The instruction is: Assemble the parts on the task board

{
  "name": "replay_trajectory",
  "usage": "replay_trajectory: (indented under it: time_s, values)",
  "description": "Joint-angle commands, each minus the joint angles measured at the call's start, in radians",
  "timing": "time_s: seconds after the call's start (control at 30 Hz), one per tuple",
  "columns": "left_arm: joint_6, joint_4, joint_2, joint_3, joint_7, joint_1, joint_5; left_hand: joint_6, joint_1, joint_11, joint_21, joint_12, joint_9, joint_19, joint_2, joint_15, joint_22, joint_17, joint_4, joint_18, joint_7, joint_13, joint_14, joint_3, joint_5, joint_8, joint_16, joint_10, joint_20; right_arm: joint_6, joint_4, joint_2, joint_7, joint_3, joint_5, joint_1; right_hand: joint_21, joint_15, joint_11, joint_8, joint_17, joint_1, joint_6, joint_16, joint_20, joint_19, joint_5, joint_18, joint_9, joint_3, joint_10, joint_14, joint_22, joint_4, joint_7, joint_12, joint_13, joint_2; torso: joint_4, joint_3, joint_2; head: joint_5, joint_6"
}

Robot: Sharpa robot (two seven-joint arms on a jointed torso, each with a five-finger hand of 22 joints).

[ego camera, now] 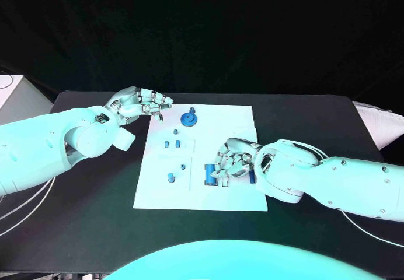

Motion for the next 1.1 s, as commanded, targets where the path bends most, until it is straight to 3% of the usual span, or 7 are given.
replay_trajectory:
  time_s: [0.03,0.33,0.47,0.73,1.1]
  values:
    - [0.015,0.001,0.002,0.001,0.005,0.000,-0.002,-0.006,-0.003,0.001,-0.002,0.004,0.002,0.008,-0.002,-0.001,-0.001,0.001,0.006,0.016,-0.001,-0.001,-0.007,0.001,0.003,0.004,0.003,-0.005,0.002,-0.037,-0.013,-0.001,-0.049,-0.005,-0.069,-0.008,0.006,-0.007,-0.009,-0.005,0.263,0.016,0.006,0.004,-0.004,0.081,0.005,-0.021,0.002,0.009,0.106,0.104,0.231,0.001,-0.003,0.005,0.263,0.009,-0.0011,-0.0001,0.000,0.000,0.000]
    - [0.016,0.001,0.002,0.000,0.005,0.000,-0.002,-0.006,-0.003,0.001,-0.002,0.004,0.002,0.008,-0.002,-0.001,-0.001,0.001,0.006,0.016,-0.001,-0.001,-0.007,0.001,0.003,0.004,0.003,-0.005,0.002,-0.060,0.004,-0.016,-0.024,-0.005,-0.066,-0.010,0.006,-0.007,-0.008,-0.005,0.263,0.012,0.006,0.004,-0.004,0.081,0.004,-0.021,0.003,0.013,0.106,0.104,0.230,0.002,-0.002,0.005,0.263,0.006,-0.0004,0.0001,0.000,0.001,0.000]
    - [0.016,0.001,0.001,0.000,0.006,0.000,-0.002,-0.006,-0.003,0.001,-0.002,0.004,0.002,0.008,-0.002,-0.001,-0.001,0.001,0.006,0.016,-0.001,-0.001,-0.007,0.001,0.003,0.004,0.003,-0.005,0.002,-0.100,0.017,-0.037,0.016,-0.005,-0.026,-0.011,-0.014,-0.005,-0.004,-0.015,0.263,-0.001,-0.008,0.004,-0.003,0.077,0.013,-0.017,0.002,0.025,0.106,0.104,0.226,0.004,0.003,0.003,0.262,-0.016,-0.0006,-0.0003,0.000,0.002,0.000]
    - [0.015,0.001,-0.001,0.000,0.006,0.000,-0.002,-0.006,-0.003,0.001,-0.002,0.004,0.002,0.008,-0.002,-0.001,-0.001,0.001,0.006,0.016,-0.001,-0.001,-0.007,0.001,0.003,0.004,0.003,-0.005,0.002,-0.148,0.054,-0.110,0.084,-0.004,0.073,-0.004,-0.041,0.030,0.040,-0.130,0.263,-0.035,-0.079,0.004,0.021,0.072,0.019,-0.014,-0.047,0.056,0.102,0.104,0.219,0.002,0.057,-0.006,0.257,-0.046,-0.0034,-0.0011,-0.001,-0.002,0.000]
    - [0.016,0.000,-0.001,-0.001,0.008,0.000,-0.002,-0.008,-0.003,0.001,-0.006,0.008,0.002,0.011,-0.003,-0.001,-0.004,0.001,0.009,0.016,-0.001,-0.003,-0.008,0.000,0.003,0.008,0.004,-0.006,0.002,-0.055,0.080,-0.246,0.063,-0.003,0.114,0.013,-0.048,0.039,0.049,-0.160,0.263,-0.045,-0.076,0.004,0.030,0.070,0.017,-0.012,-0.067,0.056,0.097,0.104,0.218,-0.001,0.066,-0.016,0.251,-0.049,-0.0062,-0.0003,-0.003,-0.016,0.009]
